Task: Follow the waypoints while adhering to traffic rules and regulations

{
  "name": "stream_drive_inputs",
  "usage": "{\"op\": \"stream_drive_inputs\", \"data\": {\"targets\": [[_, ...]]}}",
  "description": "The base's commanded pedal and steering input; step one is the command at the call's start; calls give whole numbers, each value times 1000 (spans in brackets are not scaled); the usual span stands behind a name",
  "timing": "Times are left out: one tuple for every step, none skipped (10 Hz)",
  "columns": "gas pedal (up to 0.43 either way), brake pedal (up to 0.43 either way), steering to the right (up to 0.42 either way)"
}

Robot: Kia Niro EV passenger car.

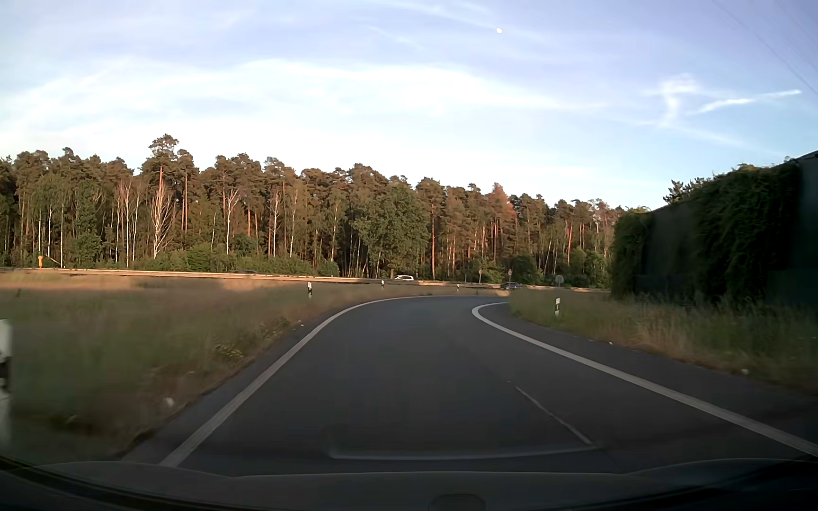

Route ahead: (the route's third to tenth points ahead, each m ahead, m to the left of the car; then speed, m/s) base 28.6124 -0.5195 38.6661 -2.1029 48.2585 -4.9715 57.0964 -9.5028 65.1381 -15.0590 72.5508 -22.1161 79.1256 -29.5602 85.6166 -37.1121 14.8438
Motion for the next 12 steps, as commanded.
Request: {"op": "stream_drive_inputs", "data": {"targets": [[0, 73, -8], [0, 73, -8], [0, 73, -6], [0, 79, -2], [0, 79, 1], [0, 79, 7], [0, 85, 14], [0, 85, 20], [0, 85, 26], [0, 85, 33], [0, 85, 36], [0, 79, 38]]}}
